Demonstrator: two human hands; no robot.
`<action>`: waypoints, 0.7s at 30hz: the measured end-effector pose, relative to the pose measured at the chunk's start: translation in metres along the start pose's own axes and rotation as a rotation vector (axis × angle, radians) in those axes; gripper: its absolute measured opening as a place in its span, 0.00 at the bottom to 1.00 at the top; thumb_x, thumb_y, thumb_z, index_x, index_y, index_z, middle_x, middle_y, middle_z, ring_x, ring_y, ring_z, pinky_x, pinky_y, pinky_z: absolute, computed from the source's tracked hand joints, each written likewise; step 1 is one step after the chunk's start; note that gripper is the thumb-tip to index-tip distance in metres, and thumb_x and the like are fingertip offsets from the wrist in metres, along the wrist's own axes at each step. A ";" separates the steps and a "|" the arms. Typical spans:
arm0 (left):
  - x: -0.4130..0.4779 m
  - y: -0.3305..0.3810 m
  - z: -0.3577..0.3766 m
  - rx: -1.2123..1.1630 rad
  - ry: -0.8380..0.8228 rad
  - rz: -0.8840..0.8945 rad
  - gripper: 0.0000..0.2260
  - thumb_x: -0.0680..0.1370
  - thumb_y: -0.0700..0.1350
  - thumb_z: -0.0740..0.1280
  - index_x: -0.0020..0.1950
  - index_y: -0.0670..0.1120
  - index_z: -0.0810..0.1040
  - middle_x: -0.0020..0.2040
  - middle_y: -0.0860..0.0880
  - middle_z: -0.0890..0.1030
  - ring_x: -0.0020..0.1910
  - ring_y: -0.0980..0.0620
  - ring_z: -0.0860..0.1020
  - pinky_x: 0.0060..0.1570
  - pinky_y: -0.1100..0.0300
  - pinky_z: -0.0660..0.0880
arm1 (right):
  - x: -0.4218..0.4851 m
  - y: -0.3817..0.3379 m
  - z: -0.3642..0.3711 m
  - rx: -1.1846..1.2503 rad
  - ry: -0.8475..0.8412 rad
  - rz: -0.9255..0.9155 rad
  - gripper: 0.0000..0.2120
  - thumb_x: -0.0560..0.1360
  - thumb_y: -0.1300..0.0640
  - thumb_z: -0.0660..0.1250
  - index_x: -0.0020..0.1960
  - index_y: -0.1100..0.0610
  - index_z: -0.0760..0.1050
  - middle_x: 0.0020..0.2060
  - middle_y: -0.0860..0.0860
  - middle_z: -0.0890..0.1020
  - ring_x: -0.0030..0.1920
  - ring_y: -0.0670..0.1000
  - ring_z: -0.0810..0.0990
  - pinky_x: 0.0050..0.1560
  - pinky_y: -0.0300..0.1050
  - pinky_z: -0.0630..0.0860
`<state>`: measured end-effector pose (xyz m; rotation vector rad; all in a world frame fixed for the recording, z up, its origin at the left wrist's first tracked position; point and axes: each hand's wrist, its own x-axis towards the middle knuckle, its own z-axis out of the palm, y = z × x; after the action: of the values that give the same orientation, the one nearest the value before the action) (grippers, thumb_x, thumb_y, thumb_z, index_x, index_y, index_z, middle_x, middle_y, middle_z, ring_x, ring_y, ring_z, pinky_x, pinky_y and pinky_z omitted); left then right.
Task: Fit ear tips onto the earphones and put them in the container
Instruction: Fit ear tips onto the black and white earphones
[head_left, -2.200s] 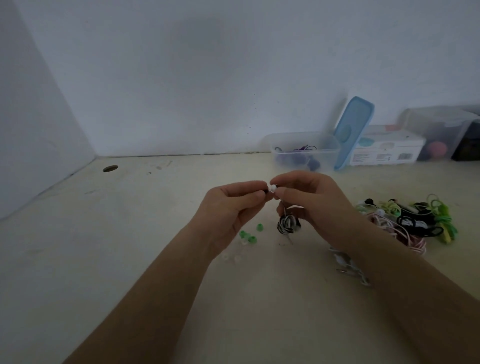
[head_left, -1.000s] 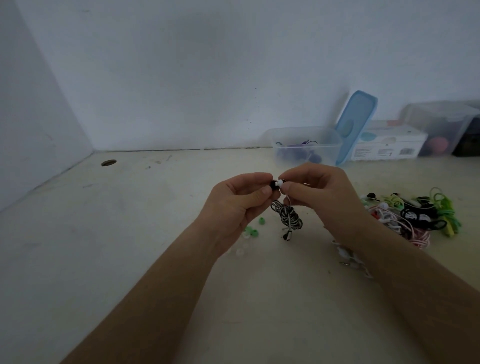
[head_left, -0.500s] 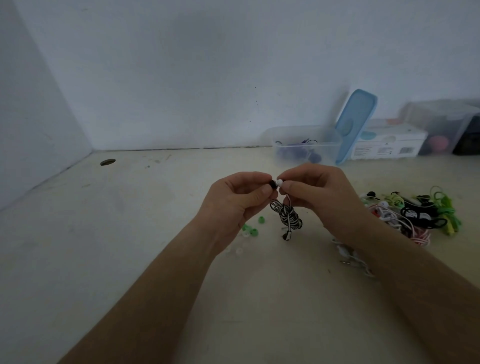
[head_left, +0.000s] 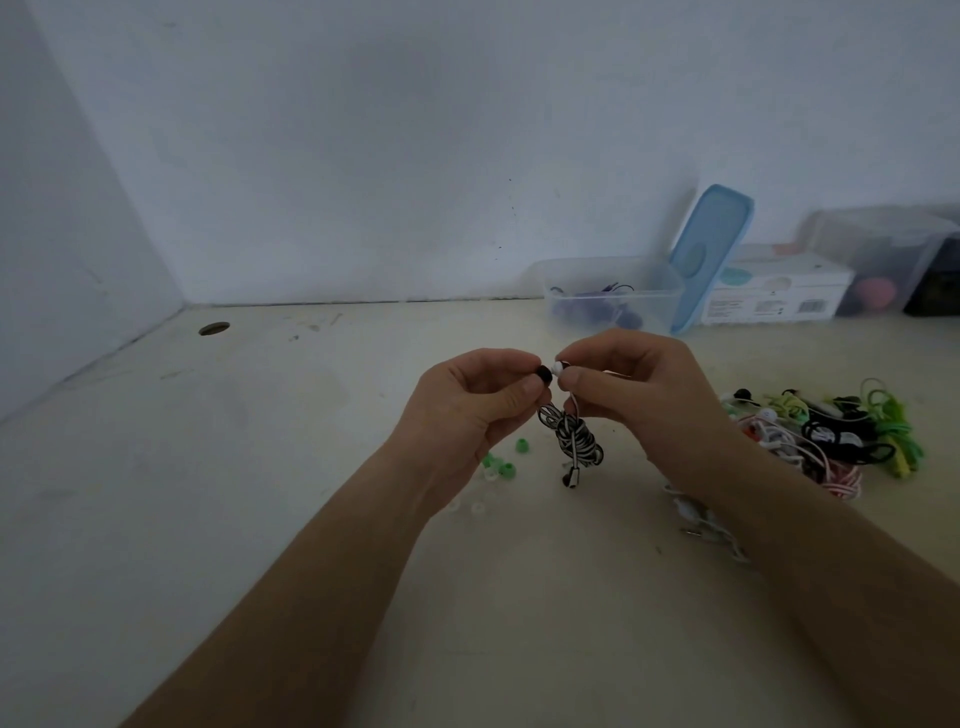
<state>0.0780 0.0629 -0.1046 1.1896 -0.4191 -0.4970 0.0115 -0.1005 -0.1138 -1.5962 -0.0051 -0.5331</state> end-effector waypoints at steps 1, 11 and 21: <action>0.000 0.000 0.000 0.001 -0.002 0.000 0.08 0.74 0.29 0.67 0.47 0.39 0.81 0.40 0.45 0.85 0.38 0.51 0.84 0.41 0.65 0.79 | 0.000 0.000 0.000 -0.001 0.001 -0.001 0.05 0.73 0.68 0.71 0.46 0.59 0.83 0.37 0.54 0.84 0.36 0.52 0.83 0.44 0.45 0.81; 0.001 -0.002 -0.004 0.000 -0.034 -0.018 0.09 0.73 0.29 0.67 0.48 0.39 0.82 0.42 0.43 0.85 0.40 0.50 0.84 0.43 0.63 0.81 | 0.000 0.002 -0.004 -0.073 -0.084 -0.045 0.06 0.73 0.69 0.71 0.48 0.63 0.83 0.39 0.59 0.86 0.39 0.52 0.84 0.44 0.42 0.81; 0.001 -0.001 -0.007 0.004 -0.015 -0.069 0.09 0.73 0.28 0.67 0.48 0.38 0.82 0.41 0.42 0.86 0.38 0.50 0.85 0.41 0.64 0.80 | 0.000 0.003 -0.006 -0.076 -0.160 -0.079 0.07 0.73 0.68 0.71 0.50 0.64 0.83 0.41 0.59 0.86 0.41 0.52 0.84 0.45 0.40 0.79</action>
<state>0.0820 0.0672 -0.1081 1.2073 -0.3933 -0.5653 0.0103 -0.1062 -0.1166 -1.7146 -0.1710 -0.4696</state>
